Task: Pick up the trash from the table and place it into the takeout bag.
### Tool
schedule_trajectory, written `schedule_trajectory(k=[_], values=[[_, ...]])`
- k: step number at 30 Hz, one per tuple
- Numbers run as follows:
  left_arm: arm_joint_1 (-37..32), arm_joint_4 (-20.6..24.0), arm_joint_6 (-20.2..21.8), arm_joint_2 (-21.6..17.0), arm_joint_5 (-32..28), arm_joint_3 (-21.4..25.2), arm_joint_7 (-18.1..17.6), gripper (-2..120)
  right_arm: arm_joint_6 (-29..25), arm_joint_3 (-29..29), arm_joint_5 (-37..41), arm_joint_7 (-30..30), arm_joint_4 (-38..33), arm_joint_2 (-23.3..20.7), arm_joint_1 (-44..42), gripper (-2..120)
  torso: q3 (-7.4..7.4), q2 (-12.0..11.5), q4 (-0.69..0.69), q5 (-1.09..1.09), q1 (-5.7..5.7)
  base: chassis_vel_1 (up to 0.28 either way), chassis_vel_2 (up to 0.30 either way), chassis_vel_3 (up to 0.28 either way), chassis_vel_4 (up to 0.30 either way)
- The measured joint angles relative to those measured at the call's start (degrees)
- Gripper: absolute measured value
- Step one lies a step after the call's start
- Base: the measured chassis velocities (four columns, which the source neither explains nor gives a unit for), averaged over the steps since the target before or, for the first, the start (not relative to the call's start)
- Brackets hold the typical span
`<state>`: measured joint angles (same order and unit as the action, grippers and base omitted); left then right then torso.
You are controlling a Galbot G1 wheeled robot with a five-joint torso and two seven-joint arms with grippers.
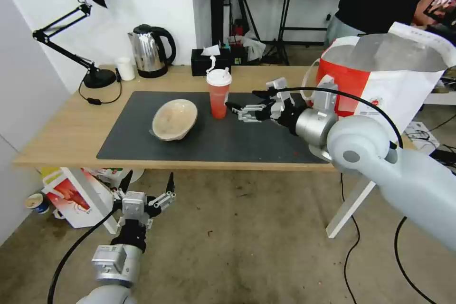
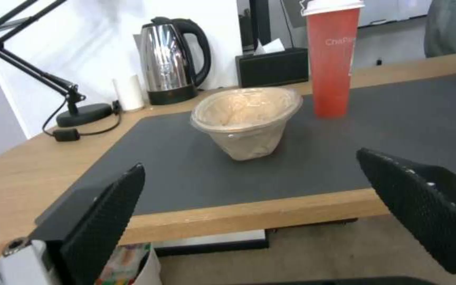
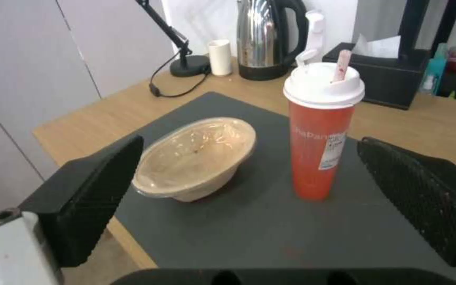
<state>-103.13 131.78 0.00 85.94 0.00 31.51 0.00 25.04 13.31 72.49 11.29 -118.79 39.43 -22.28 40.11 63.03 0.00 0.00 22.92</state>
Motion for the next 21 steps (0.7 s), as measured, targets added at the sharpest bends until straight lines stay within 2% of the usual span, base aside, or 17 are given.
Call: schedule_trajectory(k=[12, 21], values=[[0.0, 0.0, 0.0, 0.0, 0.0, 0.0, 0.0, 100, 1.76, 2.89, -0.09, 3.01, 3.07, 2.11, 3.49, 100, 0.0, 0.0, 0.0, 0.0, 0.0, 0.0, 0.0, 0.0, 0.0], [0.0, 0.0, 0.0, 0.01, 0.0, 0.0, 0.0, 100, 1.94, 5.13, -0.88, 3.4, 9.0, 4.79, 6.83, 100, 0.0, 0.0, 0.0, 0.0, 0.0, 0.0, 0.0, 0.0, 0.0]])
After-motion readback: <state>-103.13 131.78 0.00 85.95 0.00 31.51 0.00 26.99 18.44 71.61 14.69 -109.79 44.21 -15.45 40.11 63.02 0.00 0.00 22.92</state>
